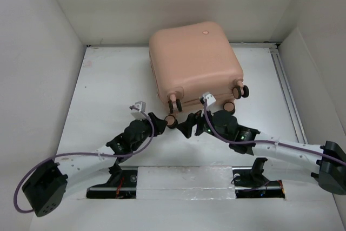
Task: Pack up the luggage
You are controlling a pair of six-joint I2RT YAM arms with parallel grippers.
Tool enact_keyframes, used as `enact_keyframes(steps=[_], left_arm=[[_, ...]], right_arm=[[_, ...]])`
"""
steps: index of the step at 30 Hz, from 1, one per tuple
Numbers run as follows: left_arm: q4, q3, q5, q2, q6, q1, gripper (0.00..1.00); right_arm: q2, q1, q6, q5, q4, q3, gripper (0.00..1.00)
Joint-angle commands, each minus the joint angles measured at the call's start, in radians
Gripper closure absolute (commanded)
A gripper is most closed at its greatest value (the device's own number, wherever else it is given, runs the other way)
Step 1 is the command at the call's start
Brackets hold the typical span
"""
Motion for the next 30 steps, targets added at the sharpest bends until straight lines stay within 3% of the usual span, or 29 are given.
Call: enact_keyframes(steps=[1, 5, 10, 16, 21, 27, 30], left_arm=[[0.163, 0.063, -0.035, 0.071, 0.097, -0.043, 0.61], [0.246, 0.120, -0.046, 0.191, 0.142, -0.055, 0.60], [0.294, 0.171, -0.147, 0.304, 0.168, -0.087, 0.51], [0.358, 0.223, -0.282, 0.392, 0.196, -0.121, 0.51], [0.433, 0.232, -0.397, 0.446, 0.205, -0.195, 0.53], [0.651, 0.204, -0.568, 0.551, 0.255, -0.207, 0.56], [0.847, 0.165, -0.568, 0.603, 0.291, -0.207, 0.59]], right_arm=[[-0.010, 0.004, -0.036, 0.062, -0.042, 0.075, 0.16], [-0.010, -0.015, -0.036, 0.052, -0.053, 0.127, 0.16], [0.000, -0.024, -0.036, 0.064, -0.073, 0.173, 0.16], [0.000, -0.044, -0.045, 0.035, -0.073, 0.182, 0.16], [0.000, -0.064, -0.045, 0.013, -0.064, 0.172, 0.24], [-0.011, -0.084, -0.025, -0.056, -0.032, 0.161, 0.27], [-0.020, -0.084, -0.025, -0.065, -0.032, 0.150, 0.30]])
